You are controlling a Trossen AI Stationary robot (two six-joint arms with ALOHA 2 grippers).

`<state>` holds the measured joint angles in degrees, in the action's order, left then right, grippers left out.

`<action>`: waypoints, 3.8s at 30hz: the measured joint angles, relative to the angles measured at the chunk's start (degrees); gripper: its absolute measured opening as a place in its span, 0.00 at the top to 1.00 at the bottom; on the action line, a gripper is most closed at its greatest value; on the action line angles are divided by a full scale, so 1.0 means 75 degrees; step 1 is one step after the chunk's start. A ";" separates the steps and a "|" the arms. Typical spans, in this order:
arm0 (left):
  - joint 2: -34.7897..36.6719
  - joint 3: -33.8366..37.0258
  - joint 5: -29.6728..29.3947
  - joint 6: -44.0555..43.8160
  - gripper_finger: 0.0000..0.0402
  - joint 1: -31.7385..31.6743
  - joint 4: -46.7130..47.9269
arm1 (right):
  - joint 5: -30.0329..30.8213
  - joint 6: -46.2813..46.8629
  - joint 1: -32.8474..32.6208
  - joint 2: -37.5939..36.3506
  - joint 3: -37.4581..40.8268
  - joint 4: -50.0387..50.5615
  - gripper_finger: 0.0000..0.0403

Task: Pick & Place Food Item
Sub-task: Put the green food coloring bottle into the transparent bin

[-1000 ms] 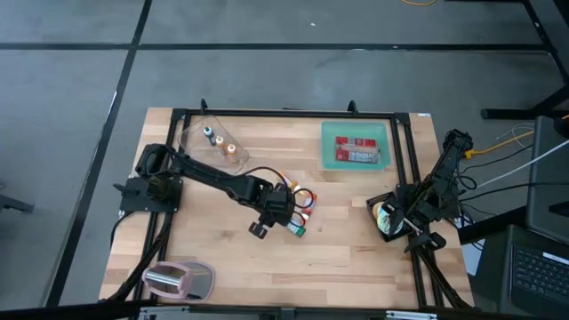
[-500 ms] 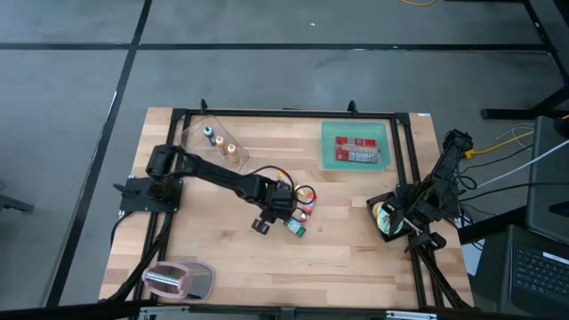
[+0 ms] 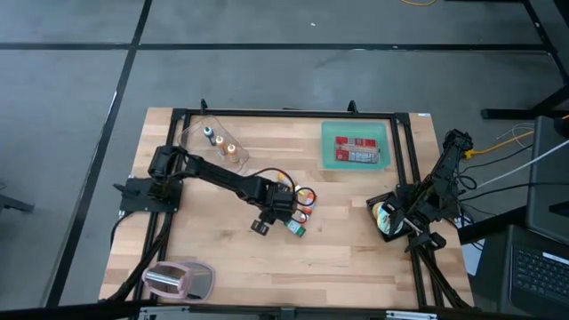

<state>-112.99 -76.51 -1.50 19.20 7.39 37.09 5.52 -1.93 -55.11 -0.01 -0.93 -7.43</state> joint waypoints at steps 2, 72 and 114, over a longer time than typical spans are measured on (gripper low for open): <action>0.0000 0.0000 0.0000 0.0000 0.72 -0.0002 -0.0010 | 0.0000 0.0000 0.0002 0.0000 0.0000 -0.0002 0.36; -0.0271 -0.0050 0.0284 0.0289 0.90 -0.0123 -0.0466 | -0.0023 -0.0009 0.0001 0.0000 0.0000 -0.0002 0.36; 0.1734 -0.3621 -0.4152 -0.2932 0.92 0.0110 0.7051 | -0.0197 -0.0738 0.0002 0.0000 0.0000 0.0091 0.36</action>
<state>-99.98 -103.66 -32.64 -2.79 8.22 89.96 4.04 -7.47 -55.10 -0.01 -0.93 -6.74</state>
